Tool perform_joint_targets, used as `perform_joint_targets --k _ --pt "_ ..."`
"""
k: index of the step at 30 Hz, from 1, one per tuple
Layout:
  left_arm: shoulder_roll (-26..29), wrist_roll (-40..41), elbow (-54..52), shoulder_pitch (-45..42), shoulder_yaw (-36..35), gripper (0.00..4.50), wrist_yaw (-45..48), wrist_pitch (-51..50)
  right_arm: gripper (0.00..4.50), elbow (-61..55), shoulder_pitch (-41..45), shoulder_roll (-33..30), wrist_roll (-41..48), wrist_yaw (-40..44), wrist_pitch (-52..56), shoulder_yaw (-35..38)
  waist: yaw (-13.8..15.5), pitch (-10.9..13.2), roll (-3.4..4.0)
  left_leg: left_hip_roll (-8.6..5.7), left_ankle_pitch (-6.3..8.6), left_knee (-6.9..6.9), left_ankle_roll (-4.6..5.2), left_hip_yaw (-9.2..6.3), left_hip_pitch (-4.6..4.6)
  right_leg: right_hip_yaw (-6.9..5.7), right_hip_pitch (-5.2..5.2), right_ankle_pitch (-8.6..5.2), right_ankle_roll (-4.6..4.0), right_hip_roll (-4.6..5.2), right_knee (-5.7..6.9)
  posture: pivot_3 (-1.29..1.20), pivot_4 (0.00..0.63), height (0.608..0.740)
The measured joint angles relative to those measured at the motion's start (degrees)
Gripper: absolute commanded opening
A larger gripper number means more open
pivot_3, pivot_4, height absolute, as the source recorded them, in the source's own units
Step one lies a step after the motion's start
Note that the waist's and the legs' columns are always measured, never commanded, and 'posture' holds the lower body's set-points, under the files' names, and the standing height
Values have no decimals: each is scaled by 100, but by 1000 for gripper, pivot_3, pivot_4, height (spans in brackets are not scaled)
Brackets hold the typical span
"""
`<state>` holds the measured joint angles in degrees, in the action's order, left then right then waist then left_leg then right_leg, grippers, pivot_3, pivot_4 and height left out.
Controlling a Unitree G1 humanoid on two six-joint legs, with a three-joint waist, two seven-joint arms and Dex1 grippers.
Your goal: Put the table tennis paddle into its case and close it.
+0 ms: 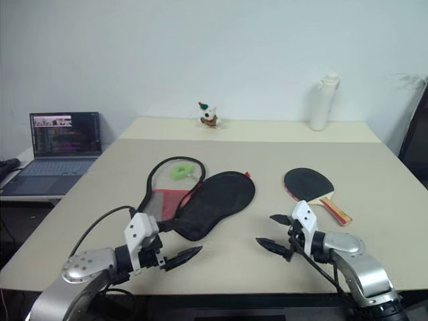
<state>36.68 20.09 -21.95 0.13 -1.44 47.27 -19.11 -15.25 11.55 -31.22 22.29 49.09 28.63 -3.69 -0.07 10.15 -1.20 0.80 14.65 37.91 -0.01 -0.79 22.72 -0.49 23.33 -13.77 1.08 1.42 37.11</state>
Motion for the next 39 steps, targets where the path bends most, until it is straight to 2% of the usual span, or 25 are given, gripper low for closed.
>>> perform_joint_targets --k 8,19,23,31,39 --pt "-136 -86 373 -140 201 4500 118 222 4476 -217 -107 -176 117 -103 261 60 1 0 0 0 0 4 0 -2 -1 -3 -1 -1 0 2 2 0 150 740" --pt "-133 76 1278 -1017 190 4500 533 243 4476 -697 -189 -90 164 -511 437 131 -7 0 0 2 0 4 0 -1 -2 -4 -1 0 1 -5 2 0 150 740" --pt "-94 -73 1810 -1275 227 4500 610 308 4476 -723 -169 -1 190 -565 444 130 -4 0 0 0 0 4 0 -1 0 -6 -1 0 2 -5 2 0 150 740" --pt "-273 -456 2913 -2090 817 4500 1114 571 4476 -876 -207 -22 268 -573 429 176 6 0 -1 -2 0 5 0 0 1 -9 -1 1 3 -5 1 0 150 740" --pt "-164 -866 3533 -2321 1024 4500 1615 1048 4476 -930 -368 -5 268 -678 419 175 -5 0 0 1 0 4 0 0 0 -7 0 0 2 -6 3 0 150 740"
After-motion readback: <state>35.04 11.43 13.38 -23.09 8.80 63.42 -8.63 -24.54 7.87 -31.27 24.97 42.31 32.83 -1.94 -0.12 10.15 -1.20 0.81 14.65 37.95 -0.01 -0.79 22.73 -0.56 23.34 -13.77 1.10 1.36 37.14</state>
